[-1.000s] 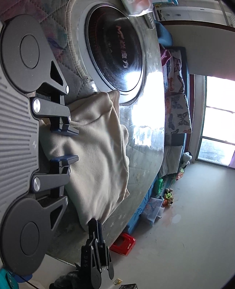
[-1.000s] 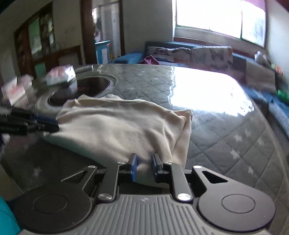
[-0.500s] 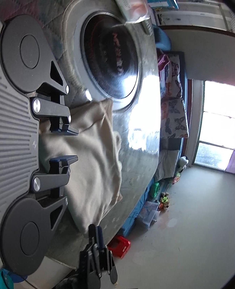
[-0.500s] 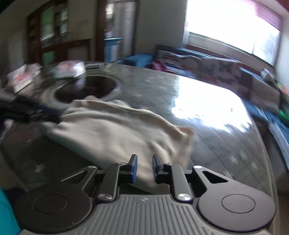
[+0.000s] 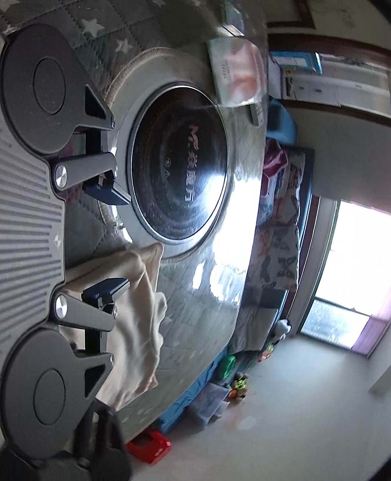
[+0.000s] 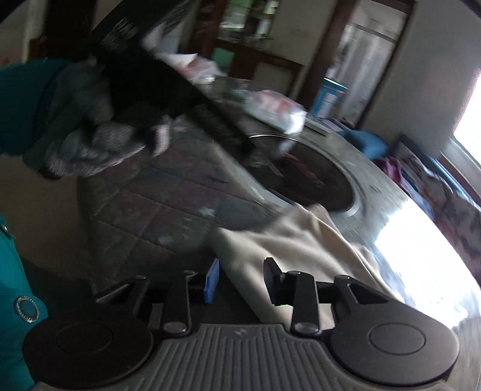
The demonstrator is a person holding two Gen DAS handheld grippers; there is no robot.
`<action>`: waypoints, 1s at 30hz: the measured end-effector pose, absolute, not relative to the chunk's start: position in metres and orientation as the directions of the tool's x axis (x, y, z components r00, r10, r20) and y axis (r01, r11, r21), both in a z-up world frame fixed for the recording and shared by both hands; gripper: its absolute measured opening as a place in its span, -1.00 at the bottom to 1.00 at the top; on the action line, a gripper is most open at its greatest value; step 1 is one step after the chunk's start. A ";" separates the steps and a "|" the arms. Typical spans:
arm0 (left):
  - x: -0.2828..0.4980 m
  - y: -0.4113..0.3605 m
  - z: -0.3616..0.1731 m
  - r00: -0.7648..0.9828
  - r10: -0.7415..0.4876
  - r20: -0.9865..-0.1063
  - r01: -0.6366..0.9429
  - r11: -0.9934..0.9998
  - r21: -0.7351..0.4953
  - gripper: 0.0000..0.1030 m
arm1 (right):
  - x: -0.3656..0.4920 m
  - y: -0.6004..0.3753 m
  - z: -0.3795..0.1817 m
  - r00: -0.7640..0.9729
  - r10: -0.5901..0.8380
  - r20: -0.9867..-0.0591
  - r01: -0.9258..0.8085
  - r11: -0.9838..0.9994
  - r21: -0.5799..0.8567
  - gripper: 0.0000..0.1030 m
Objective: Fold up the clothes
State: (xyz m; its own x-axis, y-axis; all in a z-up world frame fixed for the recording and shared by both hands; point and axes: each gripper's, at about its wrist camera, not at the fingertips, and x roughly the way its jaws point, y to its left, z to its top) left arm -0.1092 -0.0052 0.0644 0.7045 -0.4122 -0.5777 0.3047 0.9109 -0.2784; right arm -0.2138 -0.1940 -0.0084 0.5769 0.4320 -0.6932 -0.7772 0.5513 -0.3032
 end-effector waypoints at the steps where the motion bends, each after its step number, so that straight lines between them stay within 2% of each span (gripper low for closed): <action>1: -0.108 -0.004 0.063 0.700 -0.414 -0.582 0.293 0.910 -0.294 0.26 | -0.214 -0.187 -0.012 0.582 0.424 -0.694 -0.779 0.536 -0.326 -0.37; 6: -0.109 -0.004 0.055 0.659 -0.448 -0.604 0.262 0.890 -0.373 0.29 | -0.217 -0.168 -0.027 0.606 0.382 -0.697 -0.774 0.482 -0.409 -0.38; 10: -0.106 -0.008 0.051 0.621 -0.484 -0.617 0.225 0.864 -0.451 0.31 | -0.213 -0.174 -0.020 0.615 0.394 -0.684 -0.756 0.541 -0.369 -0.70; 16: -0.092 -0.012 0.046 0.572 -0.548 -0.610 0.122 0.793 -0.597 0.31 | -0.203 -0.193 0.004 0.619 0.444 -0.648 -0.723 0.644 -0.250 -0.74; 24: -0.075 -0.023 0.034 0.517 -0.606 -0.605 -0.009 0.702 -0.712 0.28 | -0.202 -0.210 0.021 0.634 0.471 -0.614 -0.705 0.679 -0.206 -0.75; 26: -0.072 -0.026 0.030 0.505 -0.619 -0.601 -0.042 0.678 -0.734 0.14 | -0.203 -0.213 0.021 0.633 0.476 -0.610 -0.704 0.681 -0.199 -0.75; 28: -0.070 -0.027 0.023 0.491 -0.633 -0.599 -0.079 0.652 -0.754 -0.20 | -0.204 -0.214 0.021 0.632 0.481 -0.608 -0.705 0.682 -0.193 -0.75; 30: -0.068 -0.026 0.016 0.481 -0.643 -0.596 -0.109 0.631 -0.768 -0.34 | -0.204 -0.216 0.020 0.628 0.486 -0.607 -0.707 0.683 -0.184 -0.75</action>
